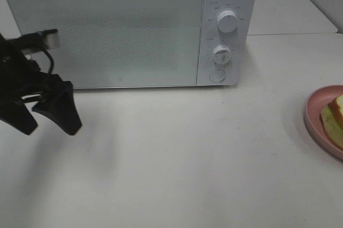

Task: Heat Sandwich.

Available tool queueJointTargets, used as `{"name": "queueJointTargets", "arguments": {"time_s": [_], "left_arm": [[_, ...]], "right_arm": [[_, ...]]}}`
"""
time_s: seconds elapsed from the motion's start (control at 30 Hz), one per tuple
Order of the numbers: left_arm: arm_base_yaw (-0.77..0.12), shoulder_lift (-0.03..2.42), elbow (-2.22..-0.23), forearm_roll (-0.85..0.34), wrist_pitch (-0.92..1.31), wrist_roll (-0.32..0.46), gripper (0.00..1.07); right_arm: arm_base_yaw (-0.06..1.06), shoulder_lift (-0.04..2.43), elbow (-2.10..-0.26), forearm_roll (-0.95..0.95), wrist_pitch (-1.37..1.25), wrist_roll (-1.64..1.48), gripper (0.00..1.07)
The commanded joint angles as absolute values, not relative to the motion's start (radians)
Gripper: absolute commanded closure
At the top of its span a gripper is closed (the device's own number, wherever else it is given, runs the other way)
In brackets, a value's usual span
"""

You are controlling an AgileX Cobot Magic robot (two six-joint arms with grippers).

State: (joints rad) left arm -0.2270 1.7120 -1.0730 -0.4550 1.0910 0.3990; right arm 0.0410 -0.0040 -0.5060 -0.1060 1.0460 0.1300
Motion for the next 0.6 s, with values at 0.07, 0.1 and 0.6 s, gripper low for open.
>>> {"name": "queueJointTargets", "arguments": {"time_s": [0.07,0.1,0.6], "left_arm": [[-0.157,1.622,-1.071,-0.312,1.128,0.278,0.08],[-0.157,1.622,-1.071,-0.312,1.128,0.278,0.08],[0.054,1.281,-0.868,-0.133,1.05,0.101,0.08]], "right_arm": [[0.034,-0.03,-0.506,-0.111,1.039,0.112,0.32],[0.034,-0.03,-0.506,-0.111,1.039,0.112,0.32],[0.034,-0.03,-0.506,-0.111,1.039,0.112,0.32]]}}
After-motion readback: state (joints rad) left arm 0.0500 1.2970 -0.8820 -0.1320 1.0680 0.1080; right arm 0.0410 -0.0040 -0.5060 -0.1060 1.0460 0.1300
